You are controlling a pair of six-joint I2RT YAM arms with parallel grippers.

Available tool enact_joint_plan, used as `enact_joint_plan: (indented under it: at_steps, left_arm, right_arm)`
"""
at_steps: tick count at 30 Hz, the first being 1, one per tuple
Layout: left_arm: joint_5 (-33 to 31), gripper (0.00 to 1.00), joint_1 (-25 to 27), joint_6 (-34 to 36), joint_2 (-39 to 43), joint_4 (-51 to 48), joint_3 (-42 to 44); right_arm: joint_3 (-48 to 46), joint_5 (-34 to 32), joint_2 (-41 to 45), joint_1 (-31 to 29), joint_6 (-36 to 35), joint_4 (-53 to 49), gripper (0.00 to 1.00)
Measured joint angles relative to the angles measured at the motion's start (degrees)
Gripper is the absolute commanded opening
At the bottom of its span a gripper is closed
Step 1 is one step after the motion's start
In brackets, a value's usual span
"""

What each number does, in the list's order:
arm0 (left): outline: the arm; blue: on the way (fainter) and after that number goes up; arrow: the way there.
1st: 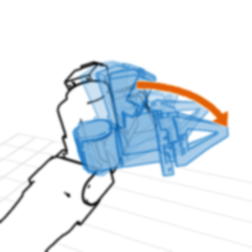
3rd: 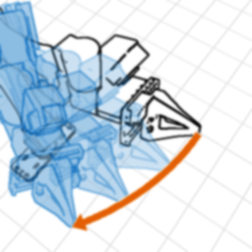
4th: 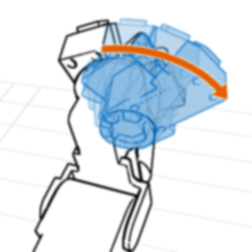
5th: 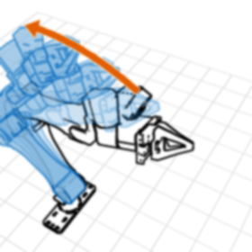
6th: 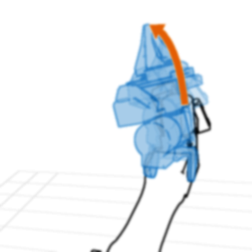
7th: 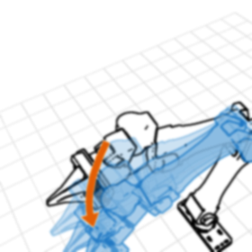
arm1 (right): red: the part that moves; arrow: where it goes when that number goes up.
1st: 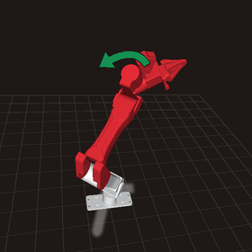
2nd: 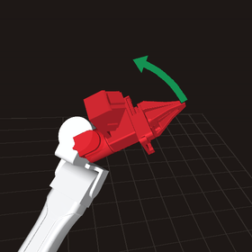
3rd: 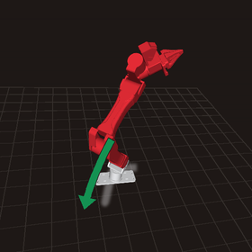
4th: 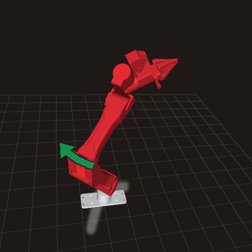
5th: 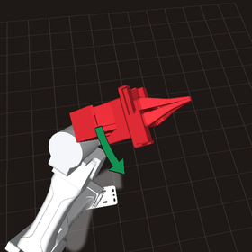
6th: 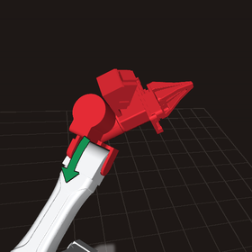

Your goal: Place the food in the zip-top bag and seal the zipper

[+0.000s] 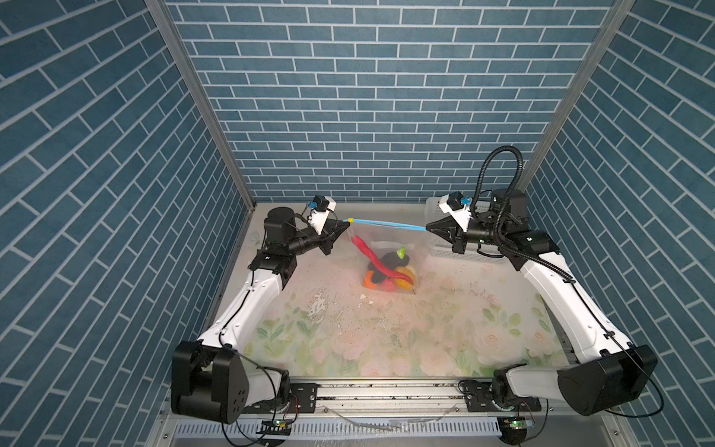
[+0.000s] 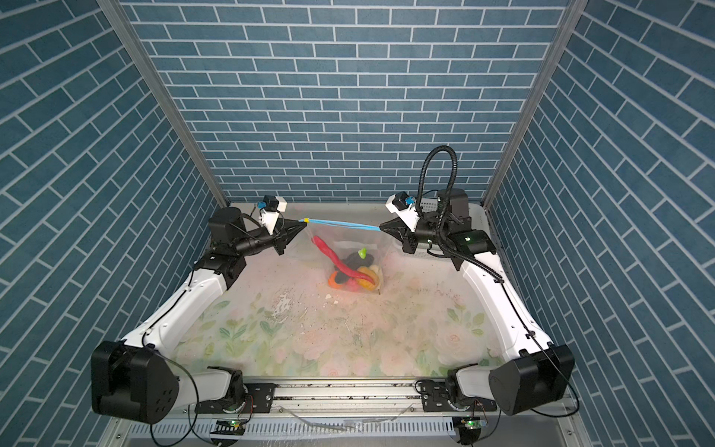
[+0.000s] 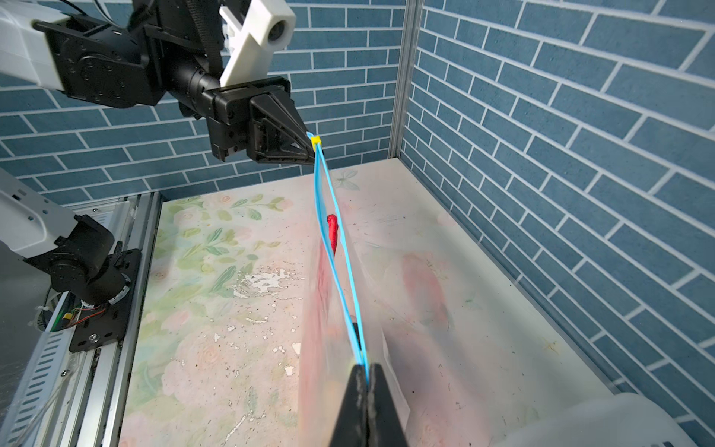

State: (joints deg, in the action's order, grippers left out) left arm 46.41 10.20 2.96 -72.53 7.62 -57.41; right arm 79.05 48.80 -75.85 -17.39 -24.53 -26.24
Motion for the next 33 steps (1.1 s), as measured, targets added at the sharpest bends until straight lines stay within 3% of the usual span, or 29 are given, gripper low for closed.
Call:
enact_joint_plan:
  at_steps: [9,17,19,26,29,33]
  left_arm:
    - [-3.9,0.00,2.4,-0.9,6.7,-7.9,0.8]
    - [-6.0,0.00,6.1,-0.8,7.3,-13.1,0.7]
    - [-6.2,0.00,6.7,-0.8,7.3,-14.0,0.7]
    - [-6.3,0.00,9.3,-0.5,7.4,-16.0,0.0]
    - [-6.3,0.00,10.4,-0.1,7.4,-17.3,-1.4]
    - [-6.3,0.00,11.8,0.8,7.7,-19.3,-3.3]
  right_arm:
    - [1.5,-0.8,-0.5,0.3,-0.9,-4.6,0.00]
    - [2.2,-1.6,-1.3,1.3,-2.0,-6.8,0.00]
    - [2.2,-1.7,-1.4,1.3,-2.8,-7.7,0.07]
    - [2.9,0.1,-1.3,1.0,-6.3,-11.6,0.49]
    - [4.0,1.0,-0.7,-0.2,-7.8,-12.8,0.56]
    - [8.8,1.4,-0.9,-5.5,-10.3,-15.5,0.59]
